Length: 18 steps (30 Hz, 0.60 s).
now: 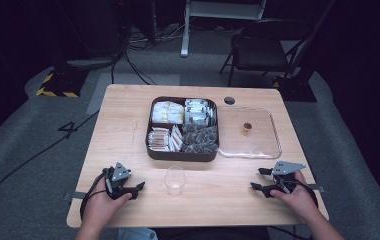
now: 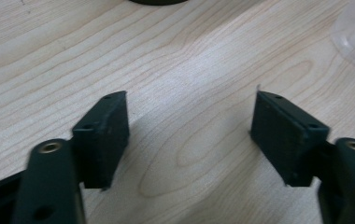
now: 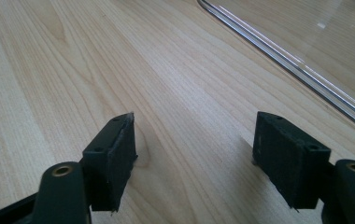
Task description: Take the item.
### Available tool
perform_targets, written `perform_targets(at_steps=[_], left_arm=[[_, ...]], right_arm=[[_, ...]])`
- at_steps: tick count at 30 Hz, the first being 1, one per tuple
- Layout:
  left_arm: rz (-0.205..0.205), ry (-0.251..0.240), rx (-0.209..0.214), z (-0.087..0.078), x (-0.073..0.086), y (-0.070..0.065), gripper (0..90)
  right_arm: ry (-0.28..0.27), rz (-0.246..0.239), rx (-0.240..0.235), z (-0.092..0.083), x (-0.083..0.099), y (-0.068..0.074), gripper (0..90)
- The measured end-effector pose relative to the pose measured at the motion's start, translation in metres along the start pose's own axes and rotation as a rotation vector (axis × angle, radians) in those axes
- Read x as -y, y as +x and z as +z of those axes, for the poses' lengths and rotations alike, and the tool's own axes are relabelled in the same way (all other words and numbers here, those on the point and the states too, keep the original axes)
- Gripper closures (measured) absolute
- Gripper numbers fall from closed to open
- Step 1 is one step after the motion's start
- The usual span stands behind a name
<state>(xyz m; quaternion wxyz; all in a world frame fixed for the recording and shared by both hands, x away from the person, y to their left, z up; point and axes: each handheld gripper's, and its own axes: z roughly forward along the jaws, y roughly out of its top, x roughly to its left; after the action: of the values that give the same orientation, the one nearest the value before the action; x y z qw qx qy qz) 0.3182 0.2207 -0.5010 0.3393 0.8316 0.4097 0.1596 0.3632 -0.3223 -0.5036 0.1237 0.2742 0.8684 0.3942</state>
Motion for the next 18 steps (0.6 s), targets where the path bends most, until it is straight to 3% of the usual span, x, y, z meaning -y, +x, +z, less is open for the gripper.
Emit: perform_targets(at_steps=[4,11,18], left_arm=[[-0.028,0.009,0.043,-0.005,-0.004,-0.001,39.1],[0.003,-0.028,0.049,-0.021,-0.018,-0.001,38.6],[-0.020,-0.078,0.096,-0.028,-0.031,0.004,40.0]], right_arm=[[-0.001,-0.002,0.001,0.000,0.000,0.000,30.2],[0.000,0.001,0.001,0.001,-0.001,-0.001,30.3],[0.000,-0.005,-0.007,0.001,-0.001,-0.002,30.2]])
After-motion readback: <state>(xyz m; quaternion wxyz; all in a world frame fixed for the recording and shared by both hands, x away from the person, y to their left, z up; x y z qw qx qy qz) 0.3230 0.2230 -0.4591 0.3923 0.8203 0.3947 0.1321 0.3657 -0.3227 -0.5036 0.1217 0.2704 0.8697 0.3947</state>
